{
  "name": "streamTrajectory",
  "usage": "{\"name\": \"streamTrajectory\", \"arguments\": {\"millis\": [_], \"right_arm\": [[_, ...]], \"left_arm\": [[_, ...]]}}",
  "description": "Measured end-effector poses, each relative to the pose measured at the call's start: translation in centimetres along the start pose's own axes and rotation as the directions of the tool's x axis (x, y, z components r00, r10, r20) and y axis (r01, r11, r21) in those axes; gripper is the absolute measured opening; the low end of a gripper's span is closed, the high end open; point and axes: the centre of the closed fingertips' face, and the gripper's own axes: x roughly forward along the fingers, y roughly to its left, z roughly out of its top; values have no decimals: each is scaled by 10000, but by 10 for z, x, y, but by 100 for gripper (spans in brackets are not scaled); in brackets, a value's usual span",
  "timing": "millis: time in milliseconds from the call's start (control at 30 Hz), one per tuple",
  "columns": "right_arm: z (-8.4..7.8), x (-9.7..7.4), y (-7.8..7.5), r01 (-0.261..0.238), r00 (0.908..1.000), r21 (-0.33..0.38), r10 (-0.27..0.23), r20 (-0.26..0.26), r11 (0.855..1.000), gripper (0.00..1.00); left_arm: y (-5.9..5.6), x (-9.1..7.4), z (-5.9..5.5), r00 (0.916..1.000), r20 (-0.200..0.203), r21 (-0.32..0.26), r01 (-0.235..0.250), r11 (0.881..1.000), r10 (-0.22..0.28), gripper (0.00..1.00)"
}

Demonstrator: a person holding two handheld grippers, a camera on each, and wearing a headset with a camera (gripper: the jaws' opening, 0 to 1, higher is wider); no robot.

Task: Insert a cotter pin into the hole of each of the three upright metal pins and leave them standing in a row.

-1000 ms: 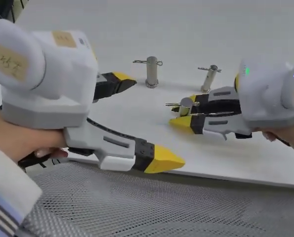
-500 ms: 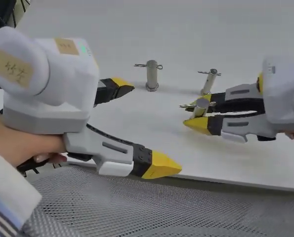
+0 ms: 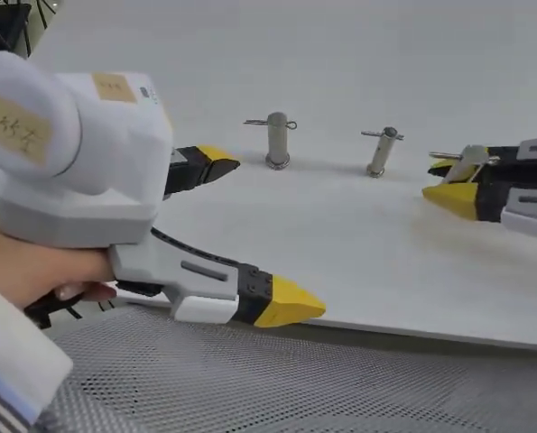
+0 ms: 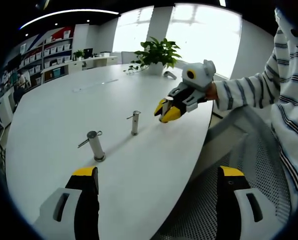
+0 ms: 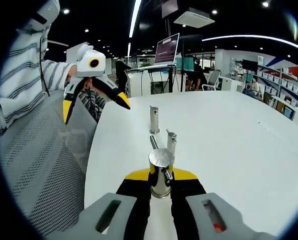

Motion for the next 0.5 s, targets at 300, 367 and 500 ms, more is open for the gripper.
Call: {"name": "streamTrajectory", "arguments": {"millis": [300, 367, 500], "right_arm": [[-13, -10, -28, 513, 9985, 99, -511, -214, 9986, 9], [-16, -11, -30, 542, 9982, 111, -538, -275, 9985, 9], [-20, -11, -33, 448, 9984, 123, -443, -363, 9989, 9]], "left_arm": [[1, -1, -8, 10000, -48, -367, -89, 9993, 87, 99], [1, -1, -8, 10000, 1, -428, -91, 9990, 91, 99], [0, -2, -9, 9999, -76, -469, -126, 9988, 122, 99]]}}
